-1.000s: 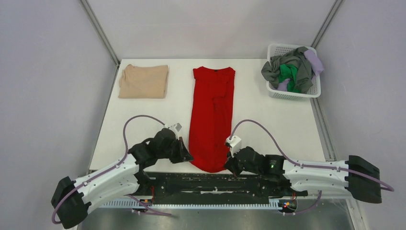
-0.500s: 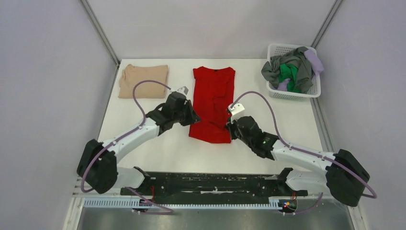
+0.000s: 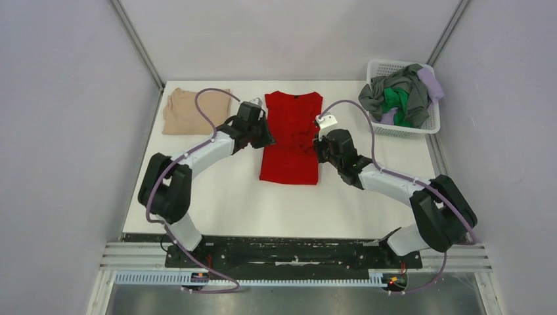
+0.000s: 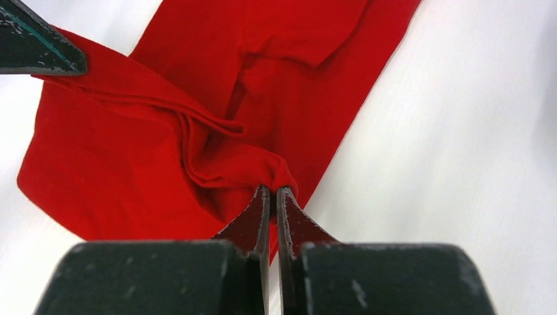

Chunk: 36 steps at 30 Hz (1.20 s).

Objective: Fold and stack the t-shirts
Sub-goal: Fold the folded rectangular tshirt in 1/3 of the way, then grab one side of the 2/3 rectangular tshirt with both arms

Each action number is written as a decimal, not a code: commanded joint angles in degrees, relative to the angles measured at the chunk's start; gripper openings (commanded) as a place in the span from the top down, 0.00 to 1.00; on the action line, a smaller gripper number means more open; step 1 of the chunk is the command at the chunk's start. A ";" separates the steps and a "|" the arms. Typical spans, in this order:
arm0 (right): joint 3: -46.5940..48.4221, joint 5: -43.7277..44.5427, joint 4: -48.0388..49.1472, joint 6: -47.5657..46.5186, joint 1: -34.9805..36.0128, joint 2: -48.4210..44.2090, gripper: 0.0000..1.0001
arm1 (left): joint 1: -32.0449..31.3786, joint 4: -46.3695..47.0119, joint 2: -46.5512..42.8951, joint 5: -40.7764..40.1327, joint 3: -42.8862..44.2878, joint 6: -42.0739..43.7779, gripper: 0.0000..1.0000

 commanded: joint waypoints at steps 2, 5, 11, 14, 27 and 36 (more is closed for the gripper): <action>4.72 -4.68 5.02 -1.35 -3.38 4.86 1.00 | 1.79 0.47 5.76 0.65 6.64 3.34 0.92; 5.95 -6.79 6.50 -0.83 -5.12 7.66 1.00 | 2.49 0.27 8.81 0.72 9.51 3.58 0.86; 9.17 -7.76 7.27 1.55 -7.43 14.01 0.97 | 3.56 -1.61 14.17 -0.42 14.08 3.96 0.84; 8.98 -7.80 10.24 3.81 -8.57 15.94 0.96 | 4.23 -0.68 16.39 -0.36 15.40 3.29 0.81; 7.58 -11.59 9.46 2.19 -11.90 11.06 0.02 | 6.57 -0.21 10.51 3.85 12.85 0.98 0.00; -6.50 -21.35 9.40 8.09 -10.62 0.84 0.02 | 6.34 -0.13 -3.55 7.08 -5.45 0.96 0.00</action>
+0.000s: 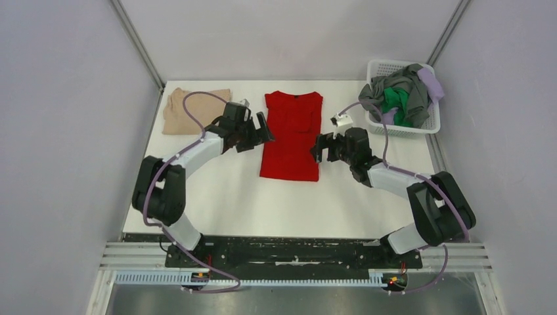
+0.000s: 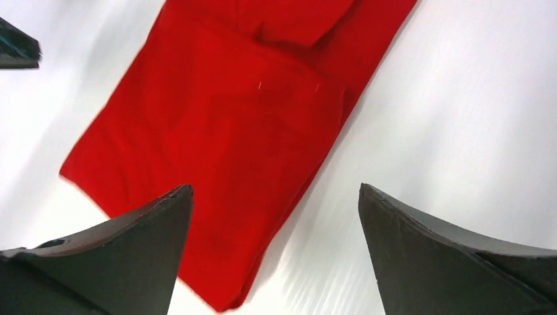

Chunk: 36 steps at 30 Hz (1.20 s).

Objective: Fold and stack the t-shirts
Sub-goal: Grab one side of the 2/3 rectangular tshirt with both arms

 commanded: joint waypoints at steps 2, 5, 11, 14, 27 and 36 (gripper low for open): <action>-7.46 -4.83 -0.05 3.07 3.12 -5.47 0.02 | -0.40 1.39 -8.04 3.32 -10.58 -1.73 0.00; -9.47 -3.62 -2.97 2.74 5.86 -6.00 0.02 | -0.72 3.32 -9.94 4.58 -15.48 -3.31 0.00; -11.14 -0.89 -5.42 1.30 8.93 -6.53 0.02 | -2.25 5.70 -8.79 6.38 -19.85 -5.03 0.00; -10.87 -0.26 -5.61 1.02 9.55 -5.71 0.02 | -3.23 6.56 -6.44 6.60 -19.65 -5.37 0.01; -10.53 0.02 -5.09 0.75 9.92 -3.25 0.02 | -4.50 6.77 1.24 7.89 -16.96 -5.83 0.96; -7.52 -0.95 -5.46 -1.60 10.00 1.30 0.26 | -4.48 4.90 0.37 5.37 -17.36 -5.59 0.98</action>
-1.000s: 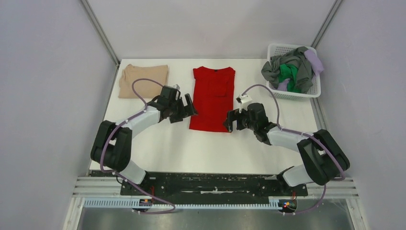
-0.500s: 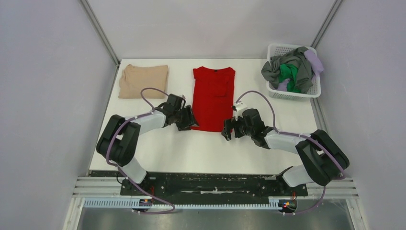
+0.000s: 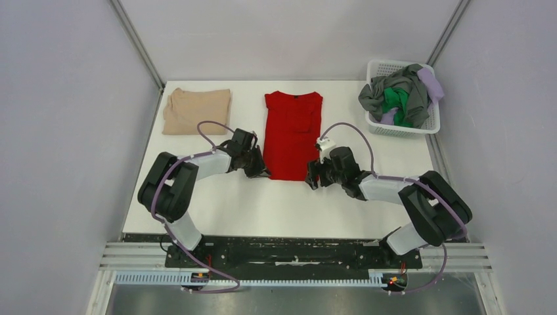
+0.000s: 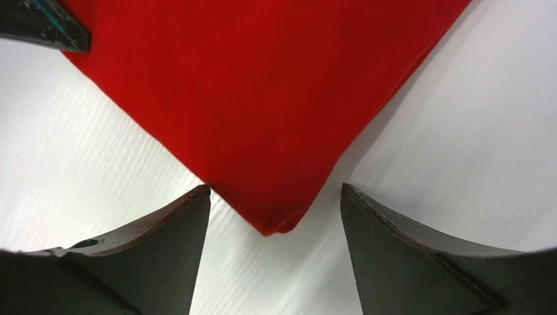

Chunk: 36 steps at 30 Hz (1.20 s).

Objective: Fold and stack the t-shirts
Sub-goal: Grab one side of the 2/3 rectangular tshirt with both arms, then fold the long partially folded tshirt into a neat square

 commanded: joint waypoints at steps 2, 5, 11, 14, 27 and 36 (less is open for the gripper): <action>2.61 -0.37 -0.10 -1.27 0.61 3.31 0.37 | -0.48 -1.86 -0.02 -1.99 0.46 0.22 0.98; 2.81 -0.73 -0.31 -1.38 0.69 3.86 0.66 | -0.45 -2.03 -0.46 -2.07 0.40 0.14 0.98; 1.82 -2.47 -1.86 -0.20 1.20 2.59 1.00 | -0.57 -1.68 -4.63 -2.25 -2.20 -0.08 0.98; 0.03 -3.52 -4.11 0.08 2.38 -1.92 1.00 | -0.79 -2.47 -9.57 -3.12 -5.66 -0.29 0.98; -6.37 -33.27 -16.07 6.03 10.14 -27.15 1.00 | -8.08 -21.77 -54.34 -3.84 -15.14 -4.82 0.98; -3.71 -35.10 -16.75 9.89 10.71 -35.19 1.00 | -8.26 -26.41 -68.81 -6.47 -12.92 -7.18 0.98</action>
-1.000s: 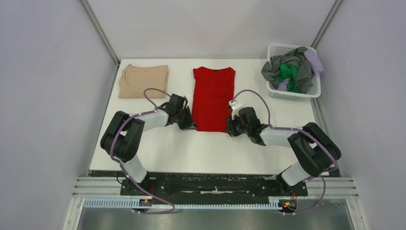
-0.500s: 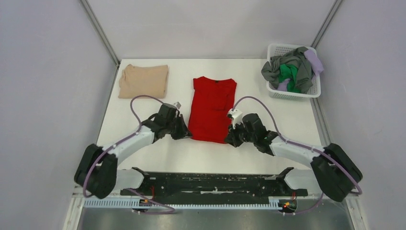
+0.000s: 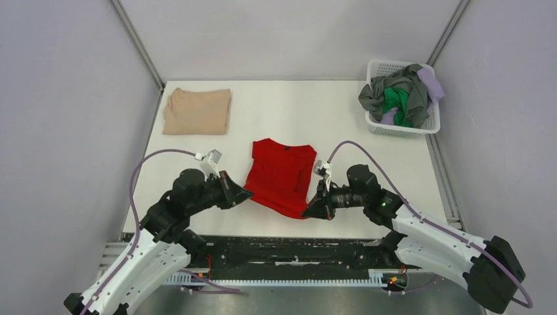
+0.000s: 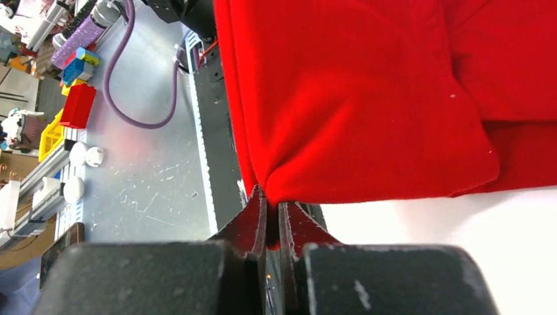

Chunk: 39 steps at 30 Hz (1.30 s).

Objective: Fold and stack the t-shirts
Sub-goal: Fold the long partially folded tshirt into a neat square

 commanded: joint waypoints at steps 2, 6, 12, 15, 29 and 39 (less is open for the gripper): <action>3.19 1.45 -2.98 1.39 0.13 -0.80 1.00 | 0.14 -3.12 0.50 -6.65 3.00 -2.68 0.98; 6.15 7.02 -2.04 -0.38 -0.29 1.15 1.00 | 0.16 -0.83 4.09 -13.30 4.12 -2.87 0.98; 9.11 14.01 3.43 -0.43 -2.67 5.18 1.00 | 0.18 3.28 13.39 -20.82 7.66 0.11 0.98; 9.02 14.07 5.93 0.90 -5.69 7.49 1.00 | 0.32 4.87 19.51 -24.08 9.29 1.41 0.98; 11.20 12.52 13.35 3.28 -14.51 20.69 0.99 | 3.30 10.91 44.25 -27.10 19.56 5.07 0.98; 15.13 12.87 15.03 1.52 -17.20 29.78 0.94 | 4.72 10.84 58.89 -27.73 27.34 6.71 0.93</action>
